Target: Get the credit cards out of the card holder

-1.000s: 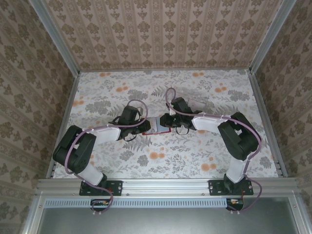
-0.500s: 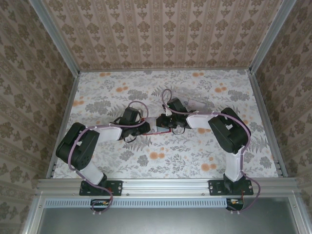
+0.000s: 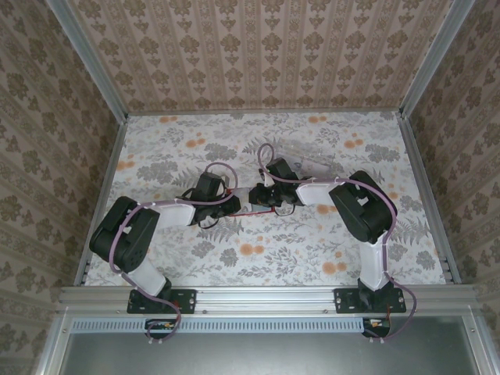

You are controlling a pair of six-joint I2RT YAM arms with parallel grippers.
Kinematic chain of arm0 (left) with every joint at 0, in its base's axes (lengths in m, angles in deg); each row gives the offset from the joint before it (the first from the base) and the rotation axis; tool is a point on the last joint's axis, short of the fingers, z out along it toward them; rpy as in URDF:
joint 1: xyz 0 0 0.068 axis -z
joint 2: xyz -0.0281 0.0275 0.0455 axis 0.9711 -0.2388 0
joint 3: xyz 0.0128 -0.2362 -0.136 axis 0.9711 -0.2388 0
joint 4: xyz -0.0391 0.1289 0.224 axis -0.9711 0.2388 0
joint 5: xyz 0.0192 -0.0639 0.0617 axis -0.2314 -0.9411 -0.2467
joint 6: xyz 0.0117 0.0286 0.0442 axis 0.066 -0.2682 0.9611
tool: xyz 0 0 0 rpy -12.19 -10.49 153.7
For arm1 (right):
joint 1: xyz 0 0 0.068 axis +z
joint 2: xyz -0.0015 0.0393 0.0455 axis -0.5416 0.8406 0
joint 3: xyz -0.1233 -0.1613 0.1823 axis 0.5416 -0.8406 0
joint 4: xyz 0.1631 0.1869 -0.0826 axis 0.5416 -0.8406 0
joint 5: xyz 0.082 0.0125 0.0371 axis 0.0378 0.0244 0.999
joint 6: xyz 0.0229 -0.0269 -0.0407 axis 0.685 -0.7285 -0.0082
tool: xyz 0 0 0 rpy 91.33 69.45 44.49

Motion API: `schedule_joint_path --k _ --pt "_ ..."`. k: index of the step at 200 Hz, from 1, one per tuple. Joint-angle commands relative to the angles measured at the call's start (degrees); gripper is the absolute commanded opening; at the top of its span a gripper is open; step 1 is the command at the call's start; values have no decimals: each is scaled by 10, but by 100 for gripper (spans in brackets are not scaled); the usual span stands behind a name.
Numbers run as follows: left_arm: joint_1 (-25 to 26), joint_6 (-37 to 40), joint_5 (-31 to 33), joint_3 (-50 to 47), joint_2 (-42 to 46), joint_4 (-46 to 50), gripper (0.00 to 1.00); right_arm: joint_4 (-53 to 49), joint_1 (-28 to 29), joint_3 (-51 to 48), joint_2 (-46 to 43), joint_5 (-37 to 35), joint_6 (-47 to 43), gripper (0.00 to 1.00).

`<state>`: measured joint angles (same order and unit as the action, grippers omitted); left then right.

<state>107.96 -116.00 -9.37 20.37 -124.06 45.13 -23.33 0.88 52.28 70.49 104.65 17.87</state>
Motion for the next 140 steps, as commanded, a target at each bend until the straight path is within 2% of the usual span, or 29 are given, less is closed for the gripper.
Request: schedule_joint_path --k 1,18,34,140 --pt "0 -5 -7 -7 -9 9 16 12 5 12 13 20 11 17" --pt "1 -4 -6 -6 -8 9 16 15 4 12 13 25 13 14" --pt "2 -6 -5 -7 -8 11 16 16 4 11 12 25 13 0" --pt "-7 -6 14 -18 35 39 13 26 -25 -31 -27 12 13 0"
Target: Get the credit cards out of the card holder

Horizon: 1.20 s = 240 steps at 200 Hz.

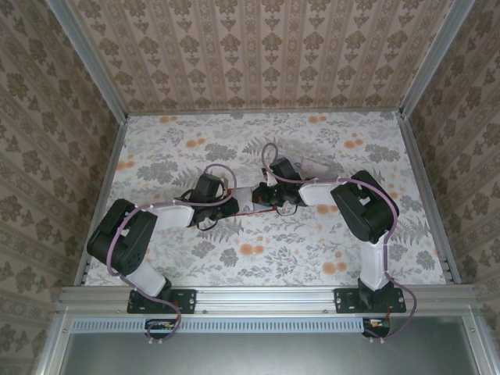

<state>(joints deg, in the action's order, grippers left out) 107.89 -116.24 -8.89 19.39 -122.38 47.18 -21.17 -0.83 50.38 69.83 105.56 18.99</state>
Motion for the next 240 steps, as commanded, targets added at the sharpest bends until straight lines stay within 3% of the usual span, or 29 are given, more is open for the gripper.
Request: schedule_joint_path --k 1,99,193,240 --pt "-7 -3 9 -8 18 19 13 5 -8 -13 -21 3 2 0" --pt "-7 19 0 33 24 40 19 -12 -4 7 -3 15 -4 0" --pt "-15 18 -16 63 -53 21 18 -26 -2 15 5 17 -8 0" --pt "-19 4 9 61 -65 54 9 -52 -7 19 -1 3 -23 0"
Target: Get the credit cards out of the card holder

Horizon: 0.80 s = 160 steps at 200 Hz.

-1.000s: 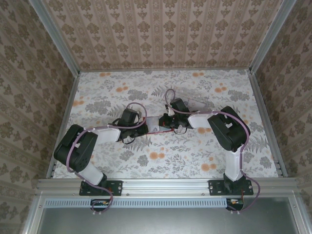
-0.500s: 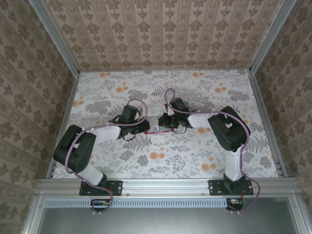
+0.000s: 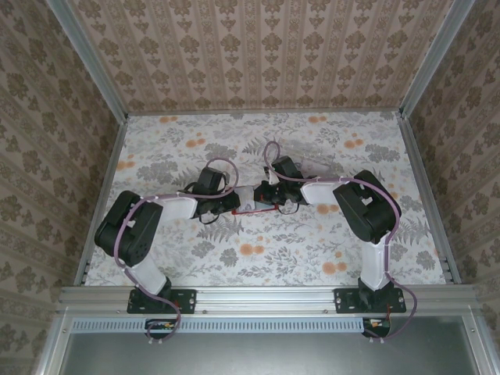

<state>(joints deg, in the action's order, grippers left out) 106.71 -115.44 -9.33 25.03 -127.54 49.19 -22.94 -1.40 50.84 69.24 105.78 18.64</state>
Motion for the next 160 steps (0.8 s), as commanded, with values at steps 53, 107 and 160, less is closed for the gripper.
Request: schedule_joint_path --k 53,107,160 --pt "-13 -9 19 -11 -9 37 8 -37 -23 -3 -3 3 -25 0" --pt "-13 -9 12 -9 -9 34 8 -34 -27 -9 -8 6 -26 0" --pt "-9 -7 8 -7 -10 31 8 8 -21 -6 4 36 -6 26"
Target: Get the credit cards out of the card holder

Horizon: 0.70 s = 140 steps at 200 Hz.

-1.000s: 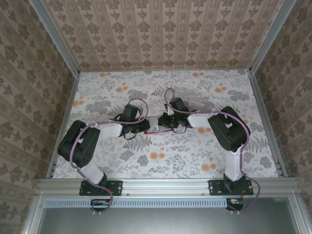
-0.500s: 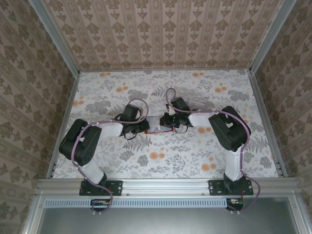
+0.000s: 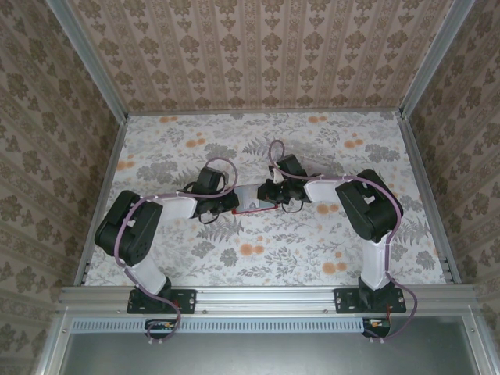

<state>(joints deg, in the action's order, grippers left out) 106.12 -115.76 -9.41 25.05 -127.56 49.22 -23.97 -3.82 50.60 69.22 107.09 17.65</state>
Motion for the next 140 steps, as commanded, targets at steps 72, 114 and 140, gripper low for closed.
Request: schedule_joint_path --k 72,114,140 --pt "-1 -4 7 -8 -14 29 6 61 8 -3 33 38 37 21" --pt "-1 -3 7 -10 -8 32 6 58 8 -4 35 31 38 11" --pt "-1 -3 9 -10 -6 34 5 58 3 -13 28 25 37 0"
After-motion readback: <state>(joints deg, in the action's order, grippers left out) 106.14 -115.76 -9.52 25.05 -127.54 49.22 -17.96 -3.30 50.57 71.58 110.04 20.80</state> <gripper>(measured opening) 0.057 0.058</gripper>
